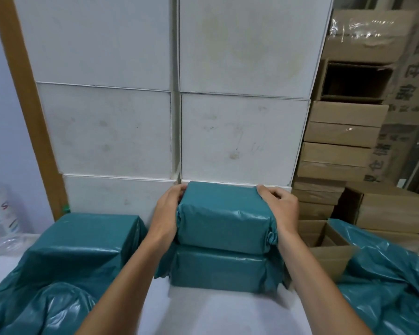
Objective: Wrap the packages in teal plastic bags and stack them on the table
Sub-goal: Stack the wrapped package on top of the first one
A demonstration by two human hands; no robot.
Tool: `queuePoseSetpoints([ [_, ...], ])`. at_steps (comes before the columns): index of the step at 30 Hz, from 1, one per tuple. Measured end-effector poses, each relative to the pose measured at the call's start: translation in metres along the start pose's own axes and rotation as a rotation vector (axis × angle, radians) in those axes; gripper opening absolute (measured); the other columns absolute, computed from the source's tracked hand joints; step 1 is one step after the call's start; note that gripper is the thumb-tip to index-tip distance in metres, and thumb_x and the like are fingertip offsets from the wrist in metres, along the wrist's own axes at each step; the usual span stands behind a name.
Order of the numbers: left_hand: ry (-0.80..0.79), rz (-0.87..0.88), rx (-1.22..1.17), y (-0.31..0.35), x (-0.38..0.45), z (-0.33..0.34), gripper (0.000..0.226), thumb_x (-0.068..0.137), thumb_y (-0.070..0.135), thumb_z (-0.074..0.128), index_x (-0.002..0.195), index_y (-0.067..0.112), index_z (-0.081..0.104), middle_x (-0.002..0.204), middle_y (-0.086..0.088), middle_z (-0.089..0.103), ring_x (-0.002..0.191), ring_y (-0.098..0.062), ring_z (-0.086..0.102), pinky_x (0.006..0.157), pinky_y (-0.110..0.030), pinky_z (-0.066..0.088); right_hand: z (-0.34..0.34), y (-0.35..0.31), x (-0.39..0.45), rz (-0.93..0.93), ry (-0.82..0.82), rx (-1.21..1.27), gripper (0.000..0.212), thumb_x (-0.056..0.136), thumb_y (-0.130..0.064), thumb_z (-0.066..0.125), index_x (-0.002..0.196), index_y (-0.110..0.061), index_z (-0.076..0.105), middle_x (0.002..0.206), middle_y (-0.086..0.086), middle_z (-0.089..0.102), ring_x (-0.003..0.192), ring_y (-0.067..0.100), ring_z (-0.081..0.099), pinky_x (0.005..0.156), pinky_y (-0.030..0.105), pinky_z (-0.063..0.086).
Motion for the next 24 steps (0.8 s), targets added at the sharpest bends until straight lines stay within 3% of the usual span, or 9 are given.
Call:
queuePoseSetpoints([
  [2,-0.066,-0.005,-0.014,-0.006,-0.004,0.003,0.033,0.104,0.049,0.044,0.115,0.045,0.075,0.116,0.012,0.078,0.109,-0.012,0.073,0.092,-0.037,0.055,0.002,-0.003,0.004,-0.014,0.015,-0.047,0.028,0.088,-0.031,0.08,0.074,-0.007,0.078,0.079,0.009,0.079,0.07,0.017,0.066,0.076,0.042,0.058],
  [5,-0.091,0.007,0.001,-0.01,-0.006,0.005,0.037,0.108,0.043,0.035,0.13,0.043,0.065,0.132,0.009,0.07,0.119,-0.011,0.067,0.096,-0.036,0.054,0.0,-0.005,0.006,-0.027,0.014,-0.117,0.03,0.091,-0.033,0.077,0.076,-0.007,0.078,0.08,0.008,0.079,0.073,0.024,0.069,0.081,0.047,0.057],
  [9,-0.09,-0.006,0.116,-0.01,-0.01,-0.005,0.042,0.1,0.049,0.038,0.132,0.047,0.065,0.134,0.014,0.069,0.124,-0.011,0.064,0.11,-0.047,0.049,-0.008,-0.015,-0.005,0.044,-0.069,-0.173,0.034,0.103,-0.038,0.06,0.087,-0.017,0.081,0.089,-0.002,0.08,0.09,0.022,0.074,0.081,0.04,0.059],
  [12,-0.136,-0.069,0.133,-0.005,-0.017,-0.009,0.039,0.099,0.054,0.041,0.128,0.052,0.067,0.127,0.019,0.073,0.122,-0.008,0.066,0.108,-0.041,0.05,-0.018,-0.029,-0.021,0.139,-0.171,-0.141,0.044,0.109,-0.038,0.043,0.089,-0.022,0.08,0.094,-0.004,0.079,0.091,0.013,0.072,0.078,0.032,0.052],
  [15,-0.133,-0.07,0.133,0.01,-0.029,-0.013,0.038,0.103,0.048,0.037,0.124,0.048,0.069,0.119,0.026,0.071,0.117,-0.001,0.063,0.097,-0.028,0.048,-0.026,-0.05,-0.04,-0.019,-0.127,-0.381,0.045,0.108,-0.04,0.041,0.091,-0.018,0.077,0.097,0.002,0.076,0.093,0.022,0.068,0.084,0.04,0.052],
  [17,-0.105,-0.064,0.152,0.017,-0.037,-0.024,0.045,0.101,0.049,0.035,0.137,0.044,0.062,0.135,0.02,0.066,0.13,-0.006,0.058,0.112,-0.035,0.043,-0.023,-0.071,-0.064,-0.186,-0.018,-0.426,0.036,0.107,-0.034,0.043,0.097,-0.018,0.074,0.1,0.001,0.074,0.097,0.024,0.066,0.084,0.04,0.05],
  [19,-0.079,-0.014,0.21,0.021,-0.042,-0.041,0.058,0.095,0.055,0.034,0.147,0.039,0.055,0.15,0.016,0.056,0.139,-0.007,0.05,0.122,-0.042,0.035,-0.008,-0.098,-0.098,-0.345,0.011,-0.36,0.028,0.106,-0.029,0.047,0.113,-0.02,0.073,0.112,-0.004,0.073,0.107,0.017,0.064,0.092,0.037,0.051],
  [22,-0.024,0.089,0.31,0.033,-0.051,-0.074,0.066,0.093,0.061,0.031,0.15,0.034,0.052,0.155,0.012,0.051,0.141,-0.009,0.046,0.123,-0.045,0.033,0.032,-0.127,-0.157,-0.458,-0.139,-0.193,0.018,0.104,-0.024,0.054,0.112,-0.025,0.071,0.106,-0.011,0.072,0.095,0.008,0.065,0.083,0.025,0.053],
  [24,0.024,0.161,0.371,0.046,-0.058,-0.101,0.056,0.103,0.049,0.033,0.149,0.025,0.054,0.151,0.007,0.055,0.138,-0.011,0.049,0.122,-0.041,0.035,0.065,-0.135,-0.194,-0.47,-0.27,-0.102,0.016,0.103,-0.021,0.058,0.109,-0.025,0.072,0.1,-0.013,0.074,0.084,0.005,0.065,0.073,0.018,0.05],
])
Point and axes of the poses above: each hand's wrist, its own x-axis towards the middle knuckle, its own z-axis out of the palm, y = z × x, the point moved 5 cm from there along x, towards the middle knuckle
